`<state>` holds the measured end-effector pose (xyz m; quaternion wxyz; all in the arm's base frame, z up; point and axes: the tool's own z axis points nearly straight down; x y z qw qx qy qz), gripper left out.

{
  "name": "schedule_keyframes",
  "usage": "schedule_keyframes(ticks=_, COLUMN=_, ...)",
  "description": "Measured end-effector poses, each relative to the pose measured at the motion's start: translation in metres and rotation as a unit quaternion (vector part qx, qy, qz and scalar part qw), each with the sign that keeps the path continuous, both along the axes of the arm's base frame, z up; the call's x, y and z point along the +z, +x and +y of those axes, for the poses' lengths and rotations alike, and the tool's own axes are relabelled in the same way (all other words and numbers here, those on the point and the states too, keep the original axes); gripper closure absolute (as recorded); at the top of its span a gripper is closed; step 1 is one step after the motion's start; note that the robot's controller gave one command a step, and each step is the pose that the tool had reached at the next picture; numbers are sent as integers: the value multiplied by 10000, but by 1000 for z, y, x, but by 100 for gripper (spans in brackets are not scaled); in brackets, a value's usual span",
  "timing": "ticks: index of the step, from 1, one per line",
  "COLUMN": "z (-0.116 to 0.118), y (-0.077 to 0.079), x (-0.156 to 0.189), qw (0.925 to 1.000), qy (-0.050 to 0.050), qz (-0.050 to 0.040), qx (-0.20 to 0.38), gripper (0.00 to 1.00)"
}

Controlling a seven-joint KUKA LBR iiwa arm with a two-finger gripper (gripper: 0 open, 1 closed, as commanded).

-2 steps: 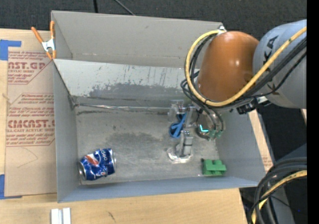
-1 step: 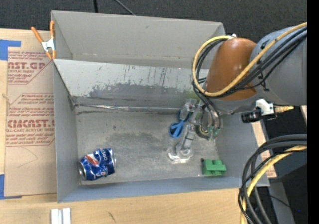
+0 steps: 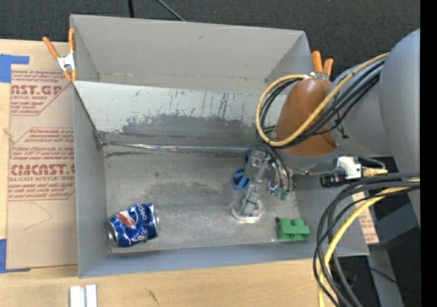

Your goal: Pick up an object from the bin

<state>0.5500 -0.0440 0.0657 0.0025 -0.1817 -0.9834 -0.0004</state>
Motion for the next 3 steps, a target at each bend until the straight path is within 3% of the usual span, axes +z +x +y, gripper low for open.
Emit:
schedule_keyframes(ticks=1, z=5, y=-4, x=4, qw=9975, qy=-7, qz=-31, qx=-709, gripper=0)
schedule_keyframes(ticks=2, z=20, y=2, x=104, qw=9973, qy=-12, qz=-61, qx=732, gripper=0)
schedule_keyframes(ticks=3, z=-17, y=-15, x=5, qw=10000, qy=-2, qz=15, qx=72, gripper=0)
